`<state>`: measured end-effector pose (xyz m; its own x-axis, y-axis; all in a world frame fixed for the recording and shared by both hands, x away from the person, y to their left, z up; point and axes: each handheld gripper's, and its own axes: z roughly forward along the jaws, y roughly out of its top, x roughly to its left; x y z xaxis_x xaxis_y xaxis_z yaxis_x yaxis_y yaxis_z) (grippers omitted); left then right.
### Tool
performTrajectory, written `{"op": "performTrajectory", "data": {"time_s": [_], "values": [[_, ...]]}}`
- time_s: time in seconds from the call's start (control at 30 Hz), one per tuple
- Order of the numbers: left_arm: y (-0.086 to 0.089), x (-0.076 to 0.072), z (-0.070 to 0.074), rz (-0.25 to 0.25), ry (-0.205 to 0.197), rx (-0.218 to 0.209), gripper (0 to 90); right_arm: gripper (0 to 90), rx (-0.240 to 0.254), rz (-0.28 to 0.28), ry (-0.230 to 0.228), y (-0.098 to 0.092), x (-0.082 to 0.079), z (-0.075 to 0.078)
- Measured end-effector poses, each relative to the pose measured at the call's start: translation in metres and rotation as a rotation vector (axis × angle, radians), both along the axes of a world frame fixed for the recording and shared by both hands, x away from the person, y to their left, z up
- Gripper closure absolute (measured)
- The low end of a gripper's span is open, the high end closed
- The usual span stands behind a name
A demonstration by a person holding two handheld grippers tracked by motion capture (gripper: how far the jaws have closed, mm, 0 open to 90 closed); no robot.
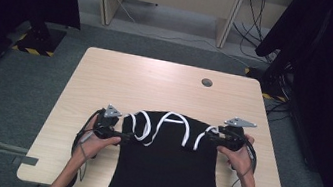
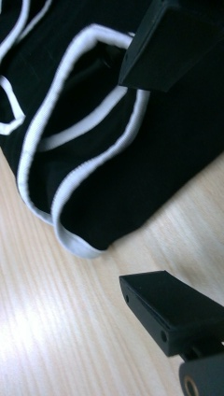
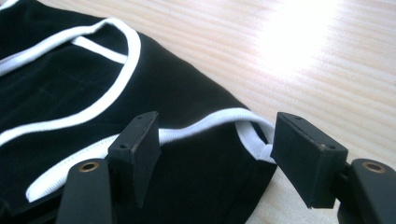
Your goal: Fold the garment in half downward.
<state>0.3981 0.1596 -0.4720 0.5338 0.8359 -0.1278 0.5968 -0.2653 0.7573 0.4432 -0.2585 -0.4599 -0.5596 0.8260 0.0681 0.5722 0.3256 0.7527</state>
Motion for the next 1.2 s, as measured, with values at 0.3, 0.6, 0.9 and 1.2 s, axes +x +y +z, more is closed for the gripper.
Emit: {"op": "performTrajectory", "data": {"time_s": [0.3,0.6,0.9,1.2], "values": [[-0.014,0.010,0.009,-0.009,-0.011,-0.006,4.1,32.4,0.011,-0.003,-0.003,0.003,0.004,0.002],[-0.024,0.030,0.007,0.016,0.009,0.003,3.8,28.8,-0.003,-0.013,0.008,0.004,0.011,-0.005],[-0.041,0.049,0.001,0.030,0.009,0.050,4.8,27.0,-0.018,-0.031,-0.004,0.014,0.023,-0.009],[-0.049,0.052,-0.010,-0.014,-0.041,0.079,24.7,34.6,-0.062,-0.003,0.003,0.022,0.028,-0.017]]}}
